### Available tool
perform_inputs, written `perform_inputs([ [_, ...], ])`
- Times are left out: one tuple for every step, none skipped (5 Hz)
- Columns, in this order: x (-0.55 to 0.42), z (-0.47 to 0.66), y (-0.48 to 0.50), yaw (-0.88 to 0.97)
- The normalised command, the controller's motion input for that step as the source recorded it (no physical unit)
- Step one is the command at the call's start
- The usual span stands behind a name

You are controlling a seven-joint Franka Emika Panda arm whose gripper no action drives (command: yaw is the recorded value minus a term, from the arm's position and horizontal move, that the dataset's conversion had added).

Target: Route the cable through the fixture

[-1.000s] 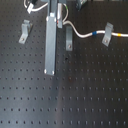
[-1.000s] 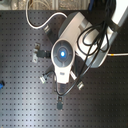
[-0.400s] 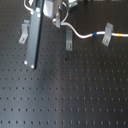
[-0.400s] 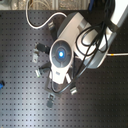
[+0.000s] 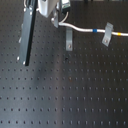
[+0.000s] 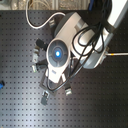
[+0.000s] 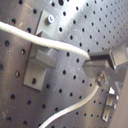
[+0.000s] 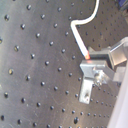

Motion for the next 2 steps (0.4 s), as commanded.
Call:
perform_inputs([
  [-0.060,0.75,0.038,0.10],
  [-0.012,0.75,0.015,0.05],
])
